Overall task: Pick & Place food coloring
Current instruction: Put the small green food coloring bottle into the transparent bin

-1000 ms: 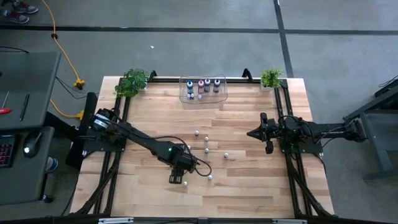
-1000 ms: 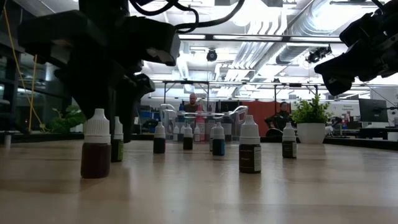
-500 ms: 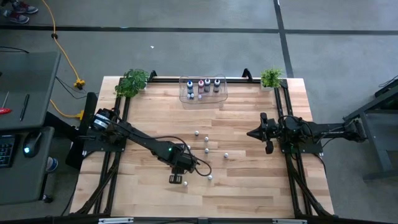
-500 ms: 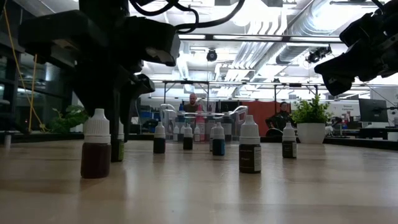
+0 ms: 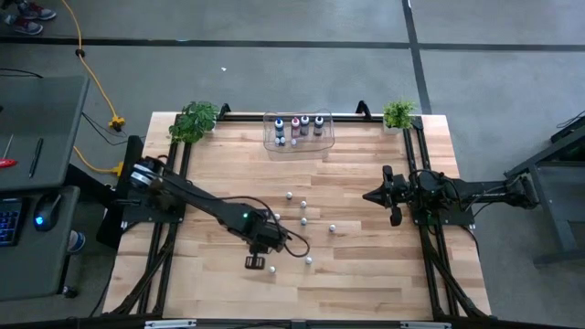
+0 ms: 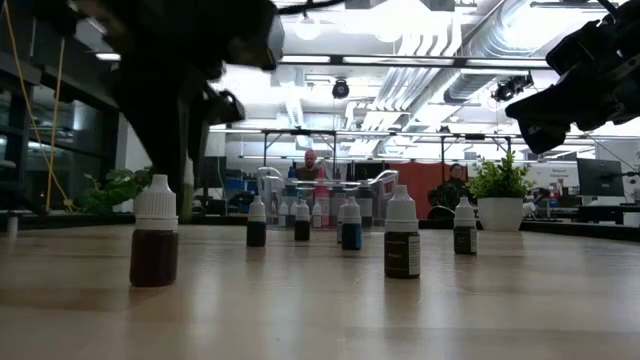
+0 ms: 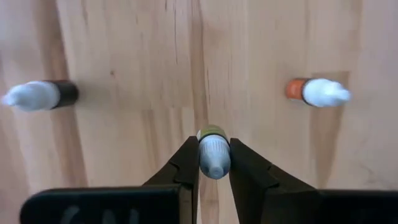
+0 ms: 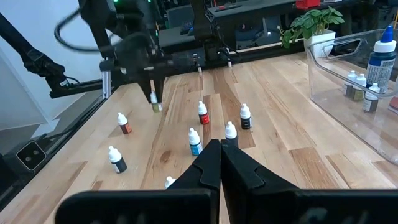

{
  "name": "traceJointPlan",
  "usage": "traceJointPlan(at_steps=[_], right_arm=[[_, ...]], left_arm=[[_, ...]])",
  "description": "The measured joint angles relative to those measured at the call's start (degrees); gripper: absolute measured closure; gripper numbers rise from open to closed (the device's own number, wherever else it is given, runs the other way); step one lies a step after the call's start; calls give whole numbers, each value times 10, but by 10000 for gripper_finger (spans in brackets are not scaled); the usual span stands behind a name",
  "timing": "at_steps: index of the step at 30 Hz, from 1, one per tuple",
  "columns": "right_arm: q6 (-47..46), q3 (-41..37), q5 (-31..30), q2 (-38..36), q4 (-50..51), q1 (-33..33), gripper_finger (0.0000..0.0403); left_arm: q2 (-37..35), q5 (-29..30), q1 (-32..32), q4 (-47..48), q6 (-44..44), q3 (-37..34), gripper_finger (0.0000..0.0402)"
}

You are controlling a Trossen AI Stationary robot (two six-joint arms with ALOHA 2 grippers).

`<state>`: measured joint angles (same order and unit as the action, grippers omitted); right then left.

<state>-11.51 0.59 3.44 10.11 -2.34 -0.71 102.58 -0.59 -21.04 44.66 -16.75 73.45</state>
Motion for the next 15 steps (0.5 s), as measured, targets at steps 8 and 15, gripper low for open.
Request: traceJointPlan(at_steps=[8, 15], right_arm=[[0, 0, 0, 0, 0, 0, 402], [0, 0, 0, 0, 0, 0, 402]], left_arm=[[-71, 3, 0, 34, 17, 9, 348], [-147, 38, 0, 62, 19, 9, 348]])
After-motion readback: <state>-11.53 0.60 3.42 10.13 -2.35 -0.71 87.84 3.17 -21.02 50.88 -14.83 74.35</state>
